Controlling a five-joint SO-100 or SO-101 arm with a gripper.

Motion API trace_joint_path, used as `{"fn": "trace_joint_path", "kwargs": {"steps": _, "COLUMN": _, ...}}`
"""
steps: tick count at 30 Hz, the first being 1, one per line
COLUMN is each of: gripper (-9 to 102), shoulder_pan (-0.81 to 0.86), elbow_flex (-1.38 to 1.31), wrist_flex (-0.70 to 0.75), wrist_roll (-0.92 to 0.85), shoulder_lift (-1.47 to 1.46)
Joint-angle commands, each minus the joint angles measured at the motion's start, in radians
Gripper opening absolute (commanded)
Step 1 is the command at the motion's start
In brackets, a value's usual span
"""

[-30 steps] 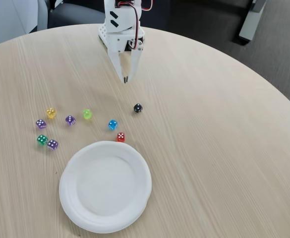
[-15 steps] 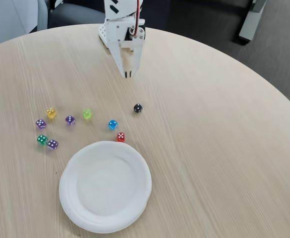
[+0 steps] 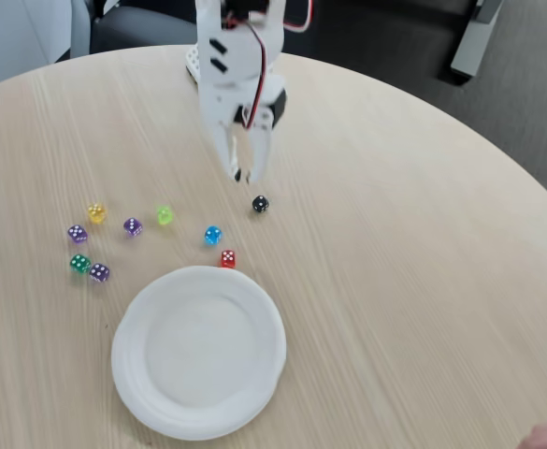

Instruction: Pick a purple dice and put it in the plate.

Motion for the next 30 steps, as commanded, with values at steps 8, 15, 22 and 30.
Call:
{"fn": "trace_joint_path", "kwargs": {"steps": 8, "gripper": 12, "shoulder_pan": 0.199, "elbow_flex": -0.190, "wrist_flex": -0.011, "wrist_roll": 0.028, "shoulder_lift": -0.206}}
{"fn": "trace_joint_path", "kwargs": {"steps": 15, "gripper": 14, "shoulder_pan": 0.397, "elbow_flex": -0.193, "wrist_flex": -0.011, "wrist_roll": -0.051, "shoulder_lift": -0.255}}
{"fn": "trace_joint_path", "kwargs": {"steps": 22, "gripper": 15, "shoulder_pan": 0.566, "elbow_flex": -0.195, "wrist_flex": -0.012, "wrist_roll": -0.141, "shoulder_lift": -0.324}}
{"fn": "trace_joint_path", "kwargs": {"steps": 30, "gripper": 16, "shoulder_pan": 0.601, "elbow_flex": -0.195, "wrist_flex": -0.179, "wrist_roll": -0.156, "shoulder_lift": -0.393}}
